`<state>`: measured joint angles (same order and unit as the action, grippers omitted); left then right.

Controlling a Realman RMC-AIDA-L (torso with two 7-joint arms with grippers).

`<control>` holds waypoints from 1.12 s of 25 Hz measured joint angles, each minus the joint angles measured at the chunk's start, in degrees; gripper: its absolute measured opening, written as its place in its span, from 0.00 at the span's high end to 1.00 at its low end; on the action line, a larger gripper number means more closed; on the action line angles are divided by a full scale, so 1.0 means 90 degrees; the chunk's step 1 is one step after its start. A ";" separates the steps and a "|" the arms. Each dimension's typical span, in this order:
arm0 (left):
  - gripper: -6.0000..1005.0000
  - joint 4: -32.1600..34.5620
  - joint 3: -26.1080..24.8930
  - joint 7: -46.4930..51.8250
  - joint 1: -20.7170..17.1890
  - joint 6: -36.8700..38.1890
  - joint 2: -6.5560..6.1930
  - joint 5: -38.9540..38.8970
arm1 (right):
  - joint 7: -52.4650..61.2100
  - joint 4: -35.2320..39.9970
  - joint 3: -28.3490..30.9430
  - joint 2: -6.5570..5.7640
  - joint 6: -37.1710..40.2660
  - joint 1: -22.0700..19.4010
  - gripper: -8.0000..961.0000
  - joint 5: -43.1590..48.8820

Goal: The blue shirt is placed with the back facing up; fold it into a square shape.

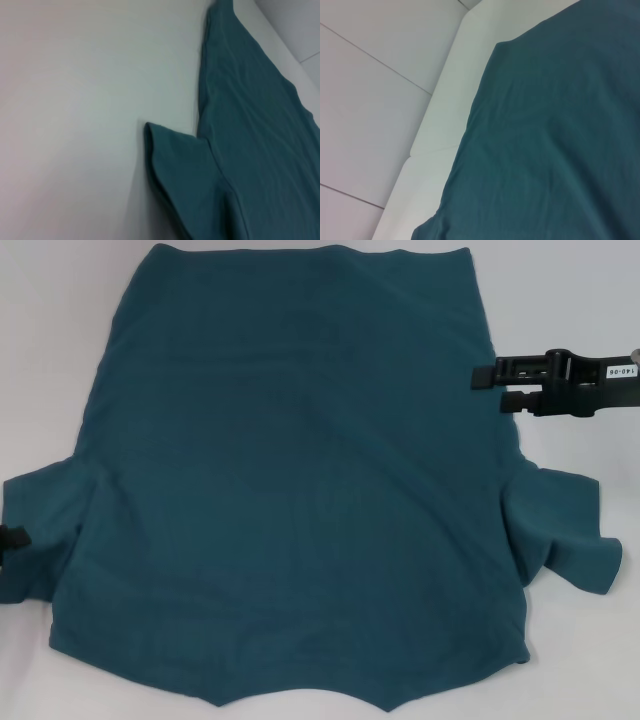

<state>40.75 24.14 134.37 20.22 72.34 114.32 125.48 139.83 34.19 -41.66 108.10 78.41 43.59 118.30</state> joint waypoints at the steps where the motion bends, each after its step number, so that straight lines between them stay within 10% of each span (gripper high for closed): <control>1: 0.55 0.0001 0.0001 -0.0002 0.0003 -0.0007 0.0002 0.0019 | 0.0000 0.0000 0.0000 -0.0002 -0.0001 -0.0003 0.19 0.0000; 9: 0.70 0.0119 0.0038 -0.0127 0.0015 0.0018 -0.0027 0.0078 | 0.0000 0.0000 0.0019 -0.0020 -0.0006 -0.0045 0.20 0.0000; 12: 0.92 0.0149 0.0216 -0.0167 0.0059 0.0034 -0.0125 0.0085 | 0.0000 0.0000 0.0020 -0.0028 -0.0008 -0.0062 0.20 0.0000; 22: 0.99 0.0883 0.0795 0.0267 0.0788 0.0462 -0.0281 0.1604 | 0.0000 0.0000 0.0019 -0.0059 -0.0036 -0.0121 0.21 0.0000; 28: 0.99 0.1636 0.1078 0.0795 0.0951 0.0415 -0.0114 0.2466 | 0.0000 0.0000 0.0019 -0.0061 -0.0033 -0.0146 0.21 0.0000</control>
<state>55.47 33.84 141.52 28.78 76.07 113.29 147.68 139.83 34.19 -41.48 107.55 78.11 42.27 118.30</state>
